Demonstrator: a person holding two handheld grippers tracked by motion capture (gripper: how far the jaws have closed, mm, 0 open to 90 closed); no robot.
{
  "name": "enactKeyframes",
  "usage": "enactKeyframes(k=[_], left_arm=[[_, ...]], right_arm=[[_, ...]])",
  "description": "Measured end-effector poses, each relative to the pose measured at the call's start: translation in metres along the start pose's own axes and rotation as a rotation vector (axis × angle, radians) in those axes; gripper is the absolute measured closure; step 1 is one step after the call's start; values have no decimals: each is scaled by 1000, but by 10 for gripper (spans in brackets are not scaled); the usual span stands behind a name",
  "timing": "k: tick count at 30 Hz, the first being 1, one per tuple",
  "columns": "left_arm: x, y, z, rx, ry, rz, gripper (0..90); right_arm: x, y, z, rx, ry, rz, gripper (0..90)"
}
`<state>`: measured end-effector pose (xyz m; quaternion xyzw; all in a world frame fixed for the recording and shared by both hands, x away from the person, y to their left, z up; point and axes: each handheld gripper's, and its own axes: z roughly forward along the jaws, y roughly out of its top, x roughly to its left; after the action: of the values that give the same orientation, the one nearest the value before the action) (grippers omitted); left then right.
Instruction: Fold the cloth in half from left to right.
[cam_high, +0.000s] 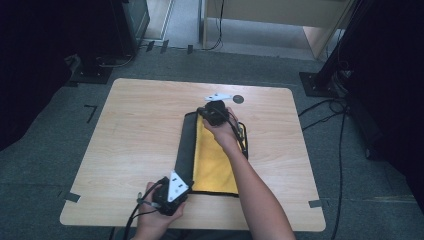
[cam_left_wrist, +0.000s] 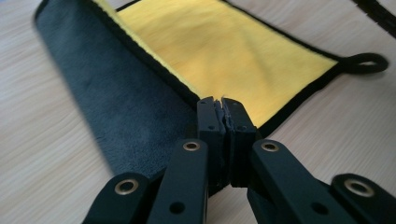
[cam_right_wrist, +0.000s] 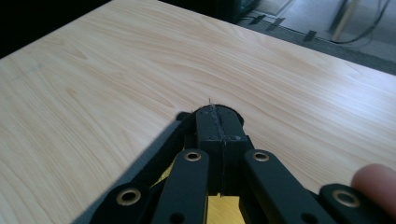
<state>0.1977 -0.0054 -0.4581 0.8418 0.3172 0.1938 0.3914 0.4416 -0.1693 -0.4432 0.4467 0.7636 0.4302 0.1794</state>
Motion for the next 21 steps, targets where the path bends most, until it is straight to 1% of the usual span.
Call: enactKeyframes(k=[4, 8, 11, 14, 16, 18, 21], left_arm=[[-20, 16, 24, 3, -48, 34, 875], [-38, 27, 46, 13, -87, 68, 874], [-45, 33, 60, 24, -114, 65, 874], [-53, 37, 72, 32, -113, 88, 873], [-57, 40, 79, 35, -119, 97, 873], [-60, 44, 86, 37, -134, 86, 874], [-65, 48, 94, 33, -152, 78, 874]], right_arm=[[-28, -13, -14, -8, -17, 47, 900], [-50, -21, -26, -6, -44, 65, 900], [-66, -30, -32, 5, -78, 67, 900], [-79, -39, -35, 15, -103, 96, 900], [-88, -45, -35, 19, -112, 120, 900], [-95, -51, -35, 23, -136, 121, 900], [-100, -57, -34, 36, -163, 122, 900]])
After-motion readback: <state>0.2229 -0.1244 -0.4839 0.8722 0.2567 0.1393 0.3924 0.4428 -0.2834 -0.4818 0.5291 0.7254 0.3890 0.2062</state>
